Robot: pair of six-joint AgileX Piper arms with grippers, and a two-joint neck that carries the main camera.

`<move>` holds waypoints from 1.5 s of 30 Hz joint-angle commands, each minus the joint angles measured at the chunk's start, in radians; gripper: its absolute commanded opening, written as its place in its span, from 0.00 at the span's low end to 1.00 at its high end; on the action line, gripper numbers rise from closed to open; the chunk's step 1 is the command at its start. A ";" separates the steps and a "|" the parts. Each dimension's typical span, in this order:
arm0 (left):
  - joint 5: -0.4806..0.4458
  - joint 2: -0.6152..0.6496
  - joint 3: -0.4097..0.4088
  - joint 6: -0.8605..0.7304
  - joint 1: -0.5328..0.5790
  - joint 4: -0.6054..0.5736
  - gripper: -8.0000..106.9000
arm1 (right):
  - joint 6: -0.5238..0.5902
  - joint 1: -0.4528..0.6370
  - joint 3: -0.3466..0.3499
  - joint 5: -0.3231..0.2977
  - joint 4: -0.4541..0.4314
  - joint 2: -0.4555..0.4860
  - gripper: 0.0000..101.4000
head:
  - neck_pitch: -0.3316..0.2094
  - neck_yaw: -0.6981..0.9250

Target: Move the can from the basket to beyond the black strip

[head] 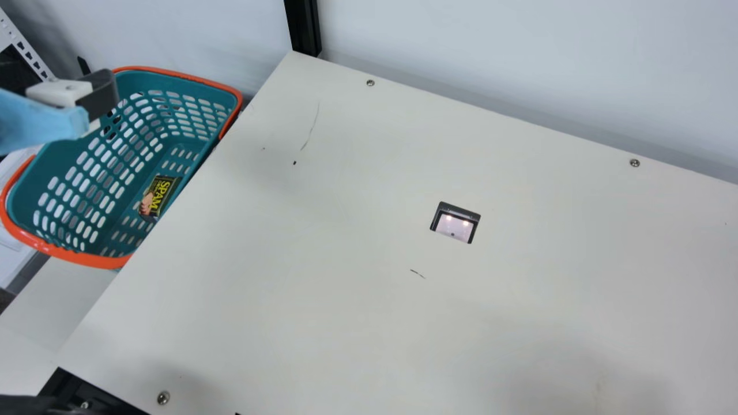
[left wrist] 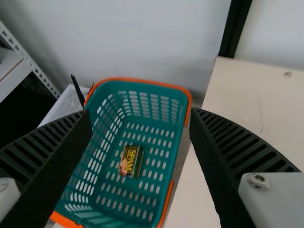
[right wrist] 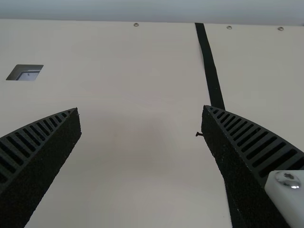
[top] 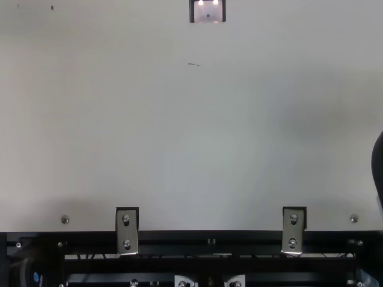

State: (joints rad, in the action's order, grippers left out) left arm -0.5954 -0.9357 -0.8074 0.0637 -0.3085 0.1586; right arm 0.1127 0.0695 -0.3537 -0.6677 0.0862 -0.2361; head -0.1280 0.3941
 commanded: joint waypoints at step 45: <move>0.224 -1.299 -0.384 -0.516 -0.288 -0.230 0.85 | 0.000 0.000 0.000 0.000 0.000 0.000 1.00 | -0.030 0.016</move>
State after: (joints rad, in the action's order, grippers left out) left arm -0.3669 -2.1950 -1.1577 -0.4590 -0.5991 -0.0756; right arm 0.1127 0.0695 -0.3537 -0.6677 0.0862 -0.2361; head -0.1280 0.3941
